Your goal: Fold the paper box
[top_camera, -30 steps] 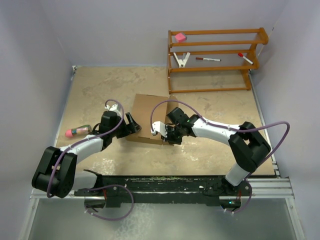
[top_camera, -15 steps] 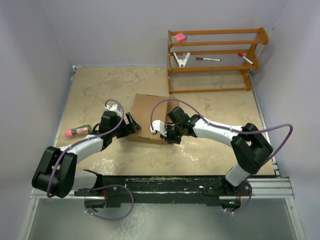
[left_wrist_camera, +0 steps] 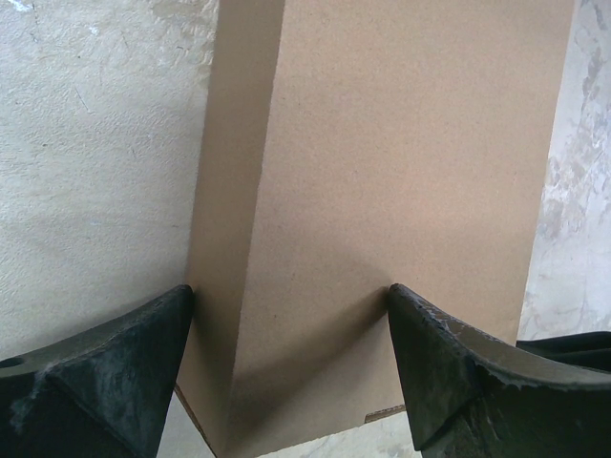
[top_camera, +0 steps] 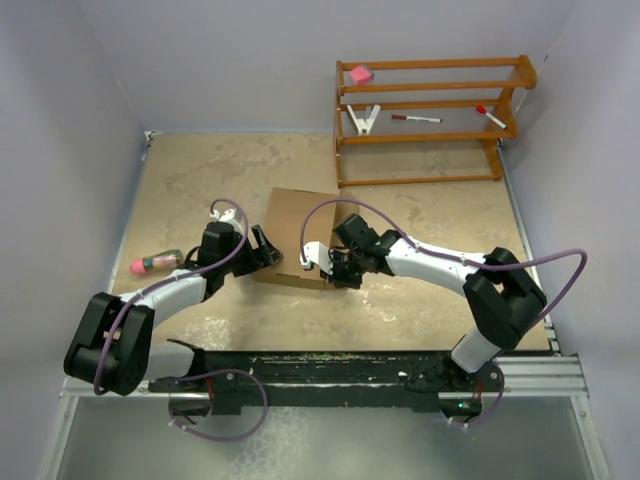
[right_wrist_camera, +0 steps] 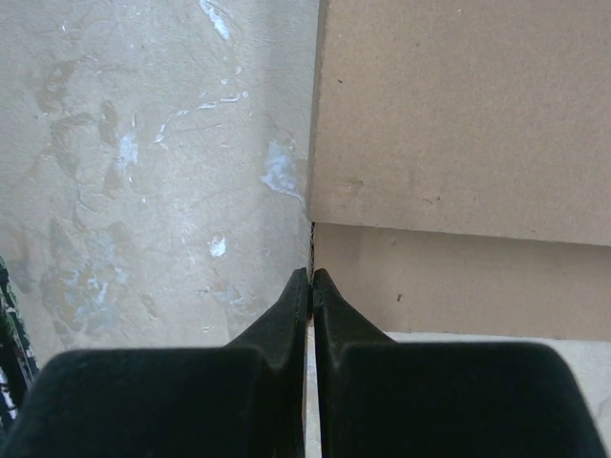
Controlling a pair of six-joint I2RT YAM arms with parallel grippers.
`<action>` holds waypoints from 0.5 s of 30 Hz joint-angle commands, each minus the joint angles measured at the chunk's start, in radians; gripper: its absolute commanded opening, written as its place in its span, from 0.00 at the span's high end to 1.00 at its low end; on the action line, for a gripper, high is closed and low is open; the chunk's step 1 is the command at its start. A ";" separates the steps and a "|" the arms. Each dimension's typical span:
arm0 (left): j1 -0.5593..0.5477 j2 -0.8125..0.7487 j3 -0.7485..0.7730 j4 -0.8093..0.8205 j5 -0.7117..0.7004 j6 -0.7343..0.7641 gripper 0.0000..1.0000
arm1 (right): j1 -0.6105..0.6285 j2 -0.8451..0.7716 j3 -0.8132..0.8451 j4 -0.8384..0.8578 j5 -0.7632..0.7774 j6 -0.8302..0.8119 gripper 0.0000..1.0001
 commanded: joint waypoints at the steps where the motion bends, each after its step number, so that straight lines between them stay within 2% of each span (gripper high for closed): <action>1: -0.002 0.030 -0.001 -0.057 0.037 0.020 0.16 | 0.018 -0.002 0.071 0.033 -0.082 0.030 1.00; 15: -0.003 0.031 -0.009 -0.055 0.072 0.032 0.16 | 0.017 0.018 0.128 0.022 -0.118 0.116 1.00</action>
